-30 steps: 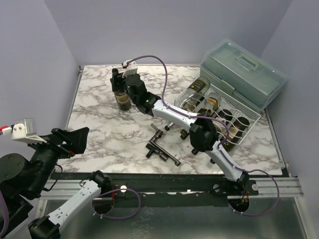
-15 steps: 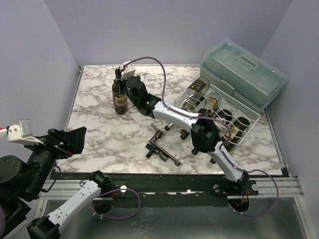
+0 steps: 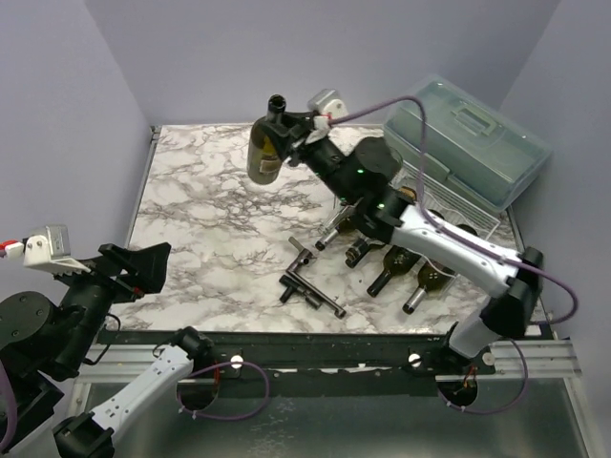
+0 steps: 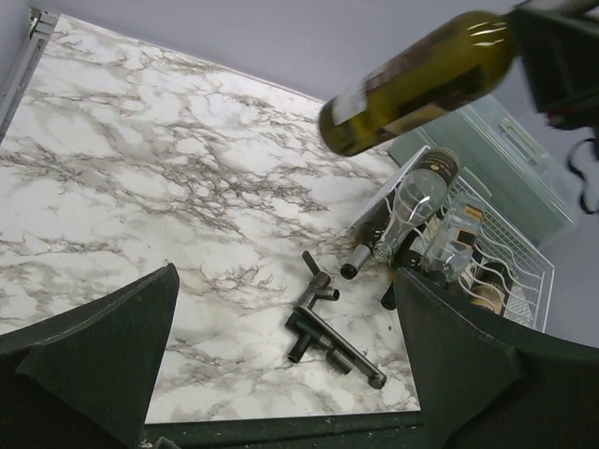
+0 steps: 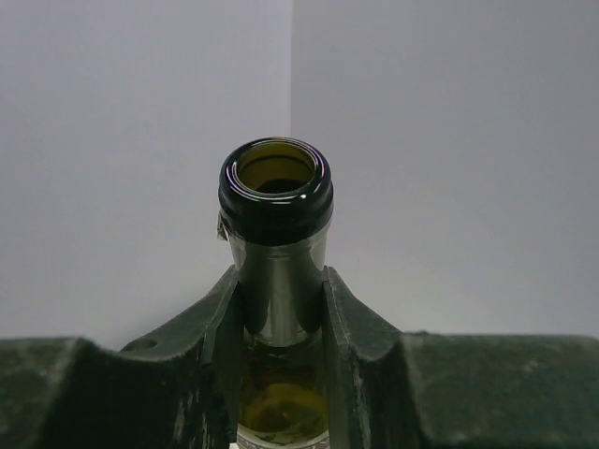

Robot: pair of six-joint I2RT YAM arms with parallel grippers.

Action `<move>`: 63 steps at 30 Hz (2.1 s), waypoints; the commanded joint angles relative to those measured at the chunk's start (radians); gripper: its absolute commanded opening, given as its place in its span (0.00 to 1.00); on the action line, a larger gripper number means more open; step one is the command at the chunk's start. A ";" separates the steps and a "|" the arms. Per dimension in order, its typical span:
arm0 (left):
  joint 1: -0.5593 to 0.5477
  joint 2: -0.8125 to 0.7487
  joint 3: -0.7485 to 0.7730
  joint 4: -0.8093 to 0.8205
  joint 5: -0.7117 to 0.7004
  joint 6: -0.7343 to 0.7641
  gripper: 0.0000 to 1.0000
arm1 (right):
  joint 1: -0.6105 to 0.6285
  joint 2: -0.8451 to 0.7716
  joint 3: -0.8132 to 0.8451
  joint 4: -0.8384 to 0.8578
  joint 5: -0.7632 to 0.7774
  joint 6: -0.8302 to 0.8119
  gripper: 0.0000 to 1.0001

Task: Put the wine bottle on the wine rack

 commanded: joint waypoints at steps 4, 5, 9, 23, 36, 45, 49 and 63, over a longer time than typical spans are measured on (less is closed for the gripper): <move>-0.009 0.009 -0.025 -0.004 -0.008 -0.001 0.99 | 0.006 -0.318 -0.159 0.033 -0.160 -0.476 0.01; -0.009 0.010 -0.026 -0.002 -0.008 -0.001 0.99 | 0.007 -0.348 -0.177 0.005 -0.146 -0.517 0.01; -0.013 0.022 -0.033 0.008 -0.006 0.003 0.99 | 0.006 -0.467 -0.231 -0.116 -0.055 -0.675 0.01; -0.016 0.090 -0.133 0.131 0.061 0.028 0.99 | 0.006 -0.642 -0.254 -0.895 0.248 -1.031 0.01; -0.016 0.100 -0.156 0.165 0.089 0.043 0.99 | 0.005 -0.721 -0.471 -1.176 0.241 -1.190 0.01; -0.016 0.064 -0.181 0.162 0.092 0.043 0.99 | 0.005 -0.757 -0.650 -1.174 0.169 -1.275 0.01; -0.016 0.033 -0.185 0.143 0.076 0.039 0.99 | 0.004 -0.749 -0.708 -1.150 0.208 -1.327 0.01; -0.027 0.001 -0.164 0.094 0.027 0.068 0.99 | -0.044 -0.741 -0.811 -1.070 0.310 -1.444 0.01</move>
